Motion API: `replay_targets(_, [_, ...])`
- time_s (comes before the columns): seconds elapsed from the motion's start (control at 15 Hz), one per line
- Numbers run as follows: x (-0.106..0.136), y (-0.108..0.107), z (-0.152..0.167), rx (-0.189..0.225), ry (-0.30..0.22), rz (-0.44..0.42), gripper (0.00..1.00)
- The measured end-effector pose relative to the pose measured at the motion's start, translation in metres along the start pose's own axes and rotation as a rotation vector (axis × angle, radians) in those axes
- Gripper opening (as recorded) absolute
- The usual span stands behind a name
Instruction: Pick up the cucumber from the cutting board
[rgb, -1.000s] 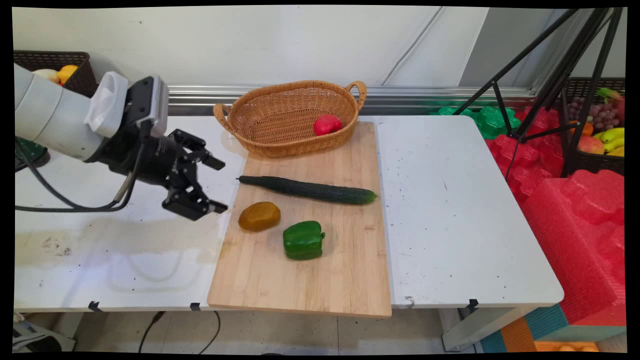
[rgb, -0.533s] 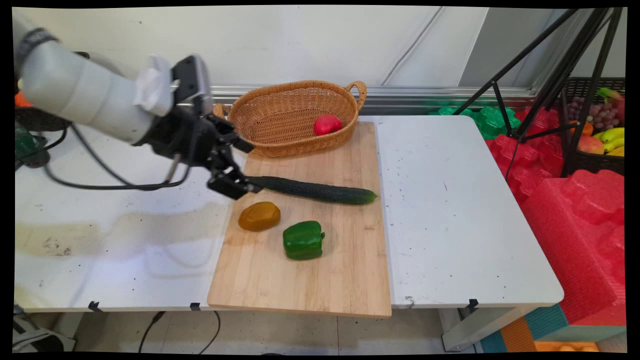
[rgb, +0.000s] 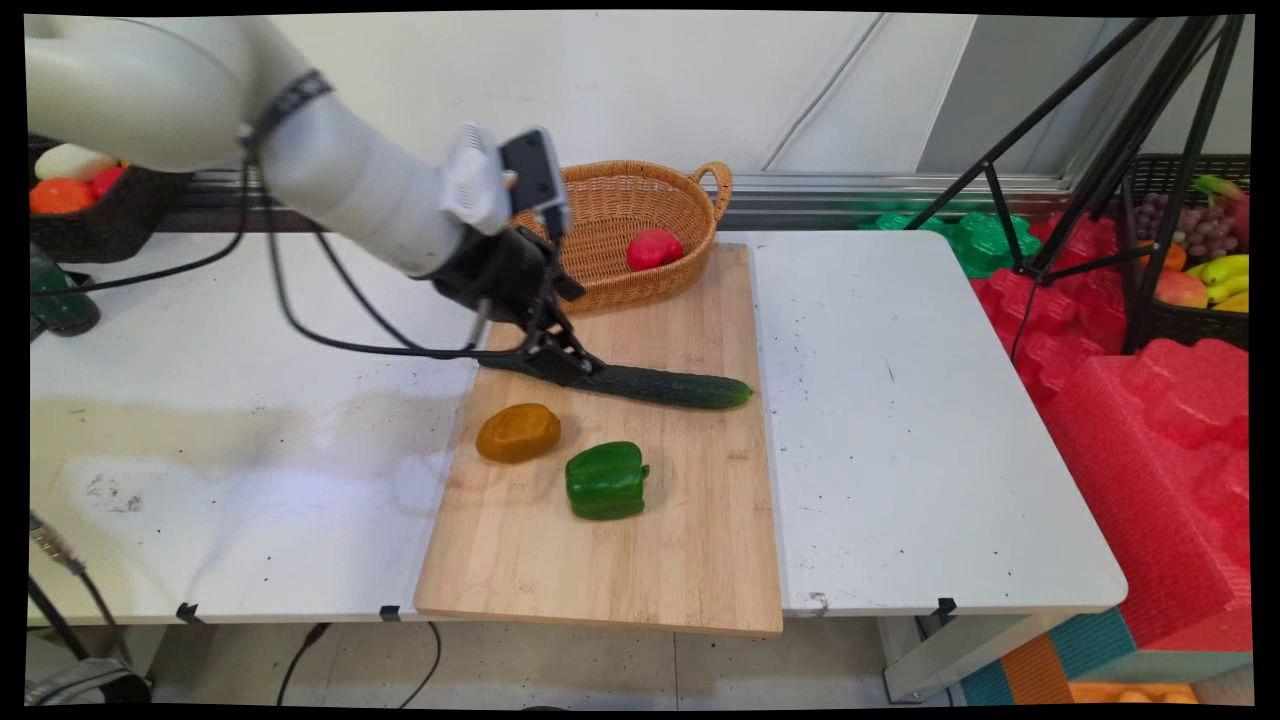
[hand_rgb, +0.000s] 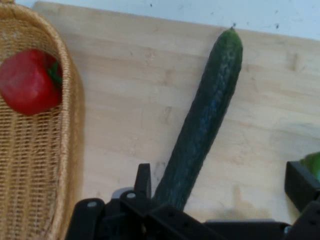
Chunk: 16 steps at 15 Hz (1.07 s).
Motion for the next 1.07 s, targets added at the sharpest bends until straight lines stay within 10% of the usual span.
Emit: replay_targets(1.07, [0.026, -0.025, 0.127, -0.095, -0.204, 0.112, 1.00])
